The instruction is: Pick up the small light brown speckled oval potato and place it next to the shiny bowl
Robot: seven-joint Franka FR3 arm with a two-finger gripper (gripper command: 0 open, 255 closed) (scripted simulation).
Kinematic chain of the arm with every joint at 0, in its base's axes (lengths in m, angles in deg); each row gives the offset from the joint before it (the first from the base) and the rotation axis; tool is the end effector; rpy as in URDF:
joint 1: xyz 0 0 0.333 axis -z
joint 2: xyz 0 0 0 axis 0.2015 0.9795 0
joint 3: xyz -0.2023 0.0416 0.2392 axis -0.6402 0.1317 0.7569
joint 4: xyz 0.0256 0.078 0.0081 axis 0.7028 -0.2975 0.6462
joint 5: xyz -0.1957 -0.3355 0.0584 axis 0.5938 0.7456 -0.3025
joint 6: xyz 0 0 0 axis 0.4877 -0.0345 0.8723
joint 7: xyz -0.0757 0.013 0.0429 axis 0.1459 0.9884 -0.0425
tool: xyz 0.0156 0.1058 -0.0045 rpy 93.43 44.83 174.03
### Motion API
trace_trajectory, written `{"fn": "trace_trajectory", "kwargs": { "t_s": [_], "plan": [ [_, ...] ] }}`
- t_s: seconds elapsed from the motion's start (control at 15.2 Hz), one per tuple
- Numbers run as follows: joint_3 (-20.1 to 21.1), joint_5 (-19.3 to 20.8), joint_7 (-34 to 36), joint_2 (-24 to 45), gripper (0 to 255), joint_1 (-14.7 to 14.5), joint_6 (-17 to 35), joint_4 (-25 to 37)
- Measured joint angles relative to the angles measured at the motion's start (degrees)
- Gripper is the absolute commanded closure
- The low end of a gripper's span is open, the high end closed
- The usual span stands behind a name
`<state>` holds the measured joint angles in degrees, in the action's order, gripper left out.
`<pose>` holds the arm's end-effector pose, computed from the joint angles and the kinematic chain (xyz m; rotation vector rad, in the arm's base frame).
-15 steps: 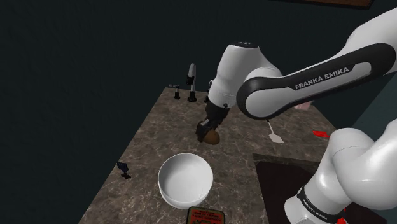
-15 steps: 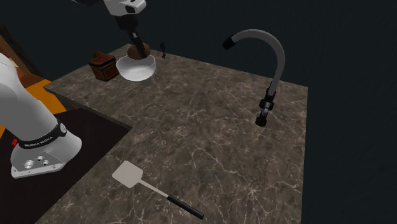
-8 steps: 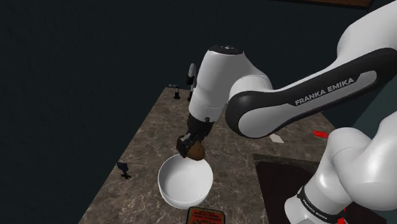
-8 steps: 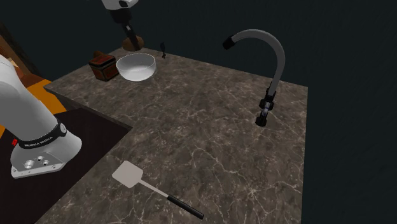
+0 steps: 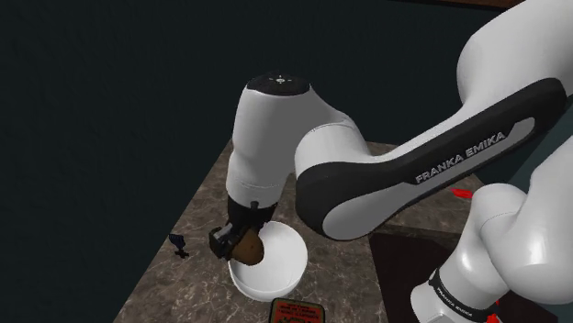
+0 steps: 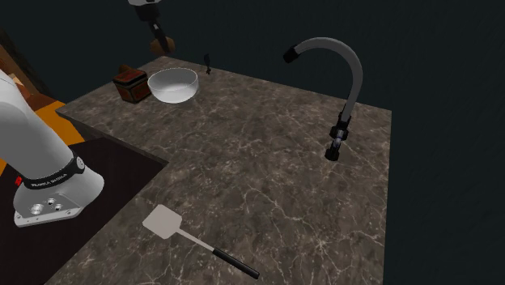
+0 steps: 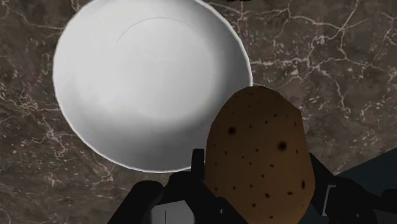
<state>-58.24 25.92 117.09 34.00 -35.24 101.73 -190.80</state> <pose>0.3505 0.3752 0.4111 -3.0631 -0.1430 -0.2689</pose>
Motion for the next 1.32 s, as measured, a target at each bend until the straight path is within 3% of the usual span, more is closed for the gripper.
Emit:
{"fn": "trace_trajectory", "kwargs": {
  "t_s": [0.46, 0.86, 1.32],
  "plan": [
    [4.4, 7.7, 11.9, 11.2, 255, -3.3, -3.5, 12.7],
    [5.6, 15.2, 21.2, 23.2, 255, -9.3, -9.0, 27.3],
    [4.8, 18.1, 24.2, 27.2, 255, -11.1, -6.5, 28.0]
  ]
}}
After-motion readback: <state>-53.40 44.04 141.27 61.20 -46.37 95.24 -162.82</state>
